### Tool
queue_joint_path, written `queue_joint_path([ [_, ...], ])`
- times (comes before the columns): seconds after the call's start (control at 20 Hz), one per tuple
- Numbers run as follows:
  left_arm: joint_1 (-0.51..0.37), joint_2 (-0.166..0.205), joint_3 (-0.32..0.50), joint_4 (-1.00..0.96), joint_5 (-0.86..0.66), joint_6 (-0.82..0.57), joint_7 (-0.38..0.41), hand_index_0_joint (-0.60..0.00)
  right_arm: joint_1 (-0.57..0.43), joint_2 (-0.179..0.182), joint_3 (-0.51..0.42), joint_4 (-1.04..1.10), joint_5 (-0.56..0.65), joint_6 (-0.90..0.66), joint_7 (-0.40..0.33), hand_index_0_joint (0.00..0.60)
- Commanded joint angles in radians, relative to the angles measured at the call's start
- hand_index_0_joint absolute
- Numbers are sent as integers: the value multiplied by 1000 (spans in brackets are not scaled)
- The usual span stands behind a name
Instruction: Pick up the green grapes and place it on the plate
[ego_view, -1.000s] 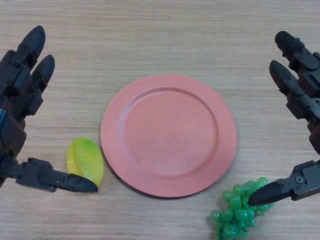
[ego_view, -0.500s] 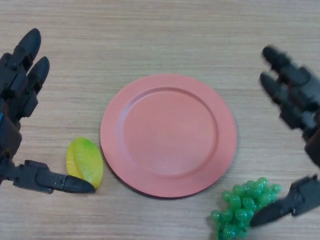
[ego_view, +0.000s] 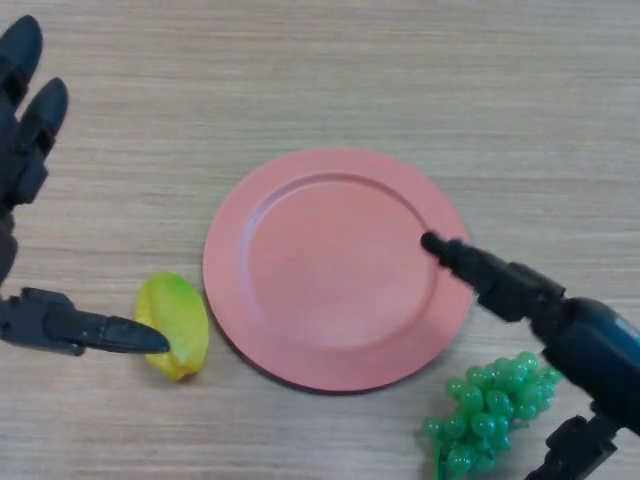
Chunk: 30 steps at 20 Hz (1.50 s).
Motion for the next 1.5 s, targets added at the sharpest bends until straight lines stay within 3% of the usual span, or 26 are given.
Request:
queue_joint_path([
  [0.05,-20,25,28,-64,16,-87,29,0,-31,-42,-34,2,26,-153,-84,0],
  [0.2,-10,16,25,-62,12,-94,27,0,-30,-60,-36,120,-42,-238,-95,0],
  [0.5,7,12,47,-57,-3,-107,31,0,-35,-73,-32,271,-91,-254,-124,0],
  [0.55,8,12,47,-58,-3,-107,31,0,-37,-73,-32,276,-91,-254,-126,49],
  [0.7,15,8,52,-60,-1,-106,32,0,-63,-82,-20,342,-140,-269,-170,449],
  [0.75,19,5,56,-61,-2,-107,32,0,-83,-91,-11,393,-186,-301,-213,549],
  [0.8,21,5,61,-61,-2,-108,34,0,-101,-101,-2,443,-224,-344,-262,600],
  [0.95,28,-1,56,-54,12,-130,33,0,-111,-96,15,469,-280,-361,-333,600],
  [1.2,36,-7,50,-54,17,-142,34,0,-66,-98,-1,370,-145,-249,-164,600],
  [1.4,41,-9,57,-52,8,-151,25,0,-82,-126,-73,190,-146,-259,-59,600],
  [1.5,37,-8,59,-55,0,-149,33,0,-122,-113,-74,60,-141,-210,-9,600],
])
